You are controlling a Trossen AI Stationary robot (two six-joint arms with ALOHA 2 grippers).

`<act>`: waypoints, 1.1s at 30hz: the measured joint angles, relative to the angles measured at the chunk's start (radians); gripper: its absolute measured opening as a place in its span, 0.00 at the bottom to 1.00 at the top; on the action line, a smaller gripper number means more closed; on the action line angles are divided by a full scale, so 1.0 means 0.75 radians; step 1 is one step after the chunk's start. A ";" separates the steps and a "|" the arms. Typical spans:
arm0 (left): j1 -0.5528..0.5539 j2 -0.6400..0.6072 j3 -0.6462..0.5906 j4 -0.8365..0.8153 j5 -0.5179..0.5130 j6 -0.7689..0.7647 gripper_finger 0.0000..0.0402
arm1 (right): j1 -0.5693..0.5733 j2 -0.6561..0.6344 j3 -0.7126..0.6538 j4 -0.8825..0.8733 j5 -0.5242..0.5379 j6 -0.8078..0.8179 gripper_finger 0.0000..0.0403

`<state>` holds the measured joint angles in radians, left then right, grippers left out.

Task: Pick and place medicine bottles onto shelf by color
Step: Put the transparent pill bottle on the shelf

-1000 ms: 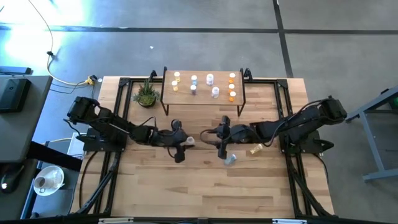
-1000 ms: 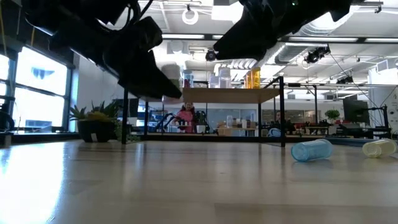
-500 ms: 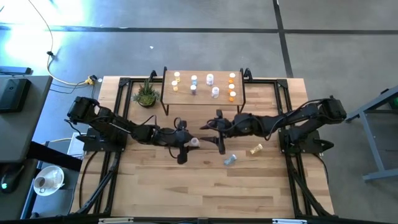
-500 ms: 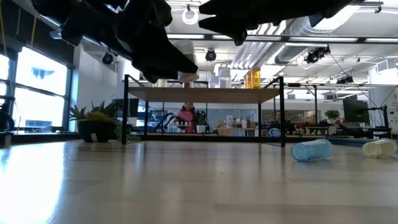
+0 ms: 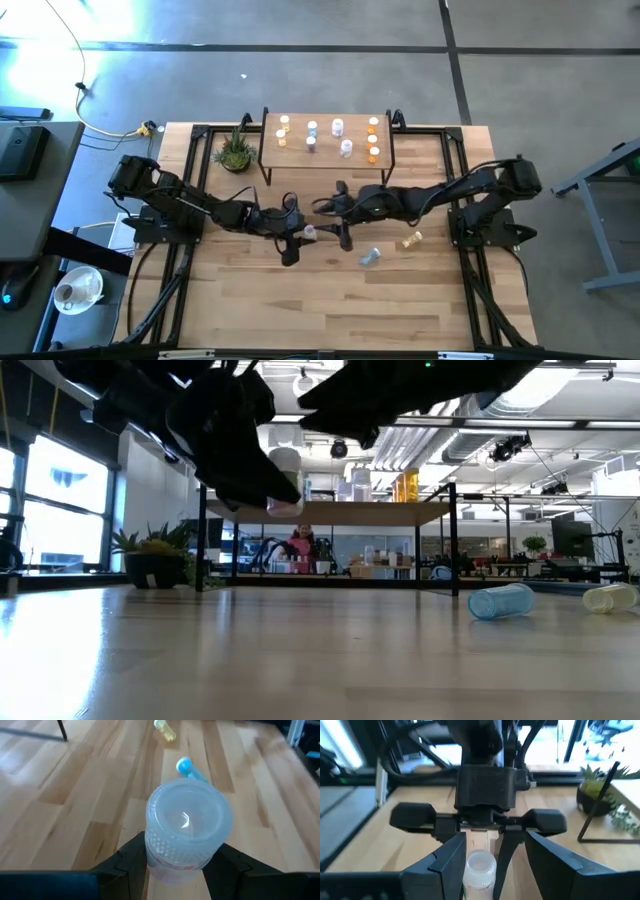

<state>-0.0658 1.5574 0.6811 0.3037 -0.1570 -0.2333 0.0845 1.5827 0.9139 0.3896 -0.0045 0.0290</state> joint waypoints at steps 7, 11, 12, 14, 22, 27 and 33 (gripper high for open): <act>-0.001 0.000 0.000 -0.081 -0.002 0.000 0.37 | 0.000 0.192 0.249 -0.283 0.000 -0.029 0.48; -0.001 0.000 0.000 -0.082 -0.025 0.001 0.37 | 0.001 0.262 0.323 -0.363 0.000 -0.049 0.48; -0.001 0.000 0.000 -0.082 -0.035 0.004 0.37 | 0.001 0.272 0.332 -0.380 0.000 -0.049 0.48; -0.001 0.000 0.000 -0.086 -0.054 0.013 0.37 | 0.001 0.277 0.336 -0.389 0.000 -0.042 0.48; -0.001 0.000 0.000 -0.057 -0.120 0.027 0.37 | 0.001 0.276 0.335 -0.446 -0.042 -0.001 0.48; -0.001 0.000 0.000 -0.006 -0.131 0.066 0.37 | 0.001 0.276 0.334 -0.442 -0.040 -0.003 0.48; -0.001 0.000 0.000 -0.002 -0.134 0.072 0.37 | 0.001 0.276 0.334 -0.440 -0.039 -0.003 0.43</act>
<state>-0.0662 1.5574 0.6811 0.3025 -0.2573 -0.1795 0.0853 1.7893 1.1645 0.0597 -0.0338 0.0265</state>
